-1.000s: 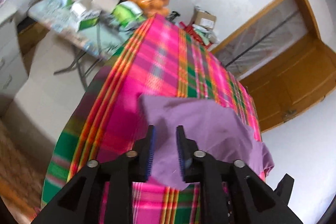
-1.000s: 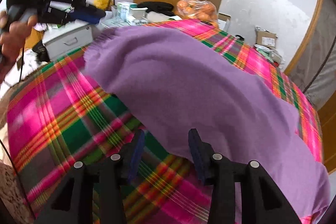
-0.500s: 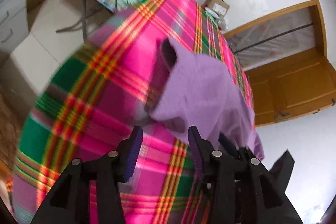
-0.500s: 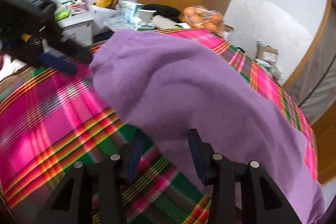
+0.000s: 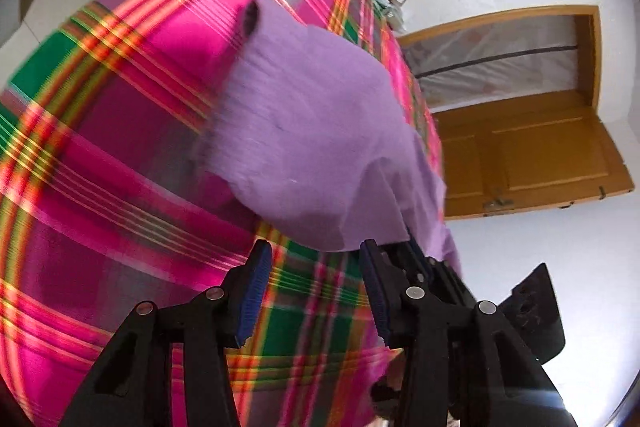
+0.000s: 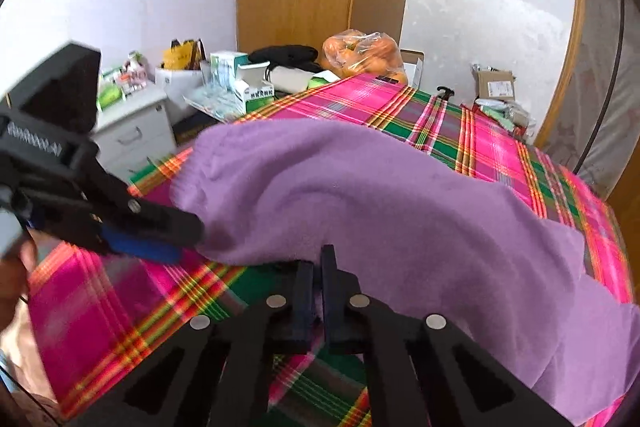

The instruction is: Fold clothes

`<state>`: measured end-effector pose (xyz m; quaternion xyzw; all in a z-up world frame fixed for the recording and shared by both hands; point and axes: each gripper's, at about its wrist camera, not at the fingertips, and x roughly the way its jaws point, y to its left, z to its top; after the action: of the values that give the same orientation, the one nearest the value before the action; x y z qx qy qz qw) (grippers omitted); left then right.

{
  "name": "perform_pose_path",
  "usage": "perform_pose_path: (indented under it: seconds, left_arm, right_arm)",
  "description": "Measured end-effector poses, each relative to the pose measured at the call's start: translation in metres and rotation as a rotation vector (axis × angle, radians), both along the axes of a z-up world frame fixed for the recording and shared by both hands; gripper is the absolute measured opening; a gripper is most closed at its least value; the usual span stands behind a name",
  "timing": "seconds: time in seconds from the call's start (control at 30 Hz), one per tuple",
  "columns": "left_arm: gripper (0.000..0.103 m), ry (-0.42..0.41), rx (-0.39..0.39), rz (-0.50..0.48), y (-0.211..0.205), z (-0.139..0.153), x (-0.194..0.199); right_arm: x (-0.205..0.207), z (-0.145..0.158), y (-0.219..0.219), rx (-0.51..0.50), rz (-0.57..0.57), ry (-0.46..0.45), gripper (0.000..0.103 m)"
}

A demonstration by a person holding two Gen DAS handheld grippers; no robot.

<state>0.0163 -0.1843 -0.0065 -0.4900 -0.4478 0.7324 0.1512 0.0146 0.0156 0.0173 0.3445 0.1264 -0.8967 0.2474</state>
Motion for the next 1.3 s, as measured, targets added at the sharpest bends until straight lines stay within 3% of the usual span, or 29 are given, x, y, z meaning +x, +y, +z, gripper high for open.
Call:
perform_pose_path:
  seconds: [0.17,0.43,0.67,0.9,1.0,1.07,1.13,1.23,1.3]
  left_arm:
    - [0.055,0.048,0.051,0.020,0.018,0.006,-0.001]
    - [0.056,0.000,0.136,0.102,0.024,0.008,-0.013]
    - [0.057,-0.003,0.189,0.068,0.043,0.011,-0.016]
    - [0.055,-0.006,0.157,0.155,0.033,0.012,-0.019]
    - [0.039,0.024,0.131,0.191,0.025,0.017,-0.019]
    - [0.018,0.047,0.094,0.195,0.027,0.023,-0.022]
    - [0.007,0.073,0.060,0.189,0.026,0.032,-0.024]
    - [0.007,0.112,0.045,0.186,0.022,0.044,-0.027]
    - [0.006,0.138,0.036,0.190,0.024,0.053,-0.034]
  right_arm:
    - [0.001,0.009,0.003,-0.056,-0.007,-0.006,0.003]
    - [0.005,0.020,0.013,-0.123,-0.026,0.006,0.003]
    - [0.002,0.022,0.020,-0.206,-0.040,-0.035,0.003]
    - [0.007,0.022,0.024,-0.211,-0.021,-0.036,0.003]
    - [0.008,0.021,0.026,-0.210,-0.021,-0.034,0.003]
    - [0.007,0.020,0.027,-0.203,-0.021,-0.036,0.003]
    - [0.006,0.018,0.030,-0.196,-0.037,-0.033,0.003]
    - [0.002,0.013,0.034,-0.172,-0.059,-0.048,0.007]
    - [0.000,0.009,0.037,-0.152,-0.077,-0.053,0.015]
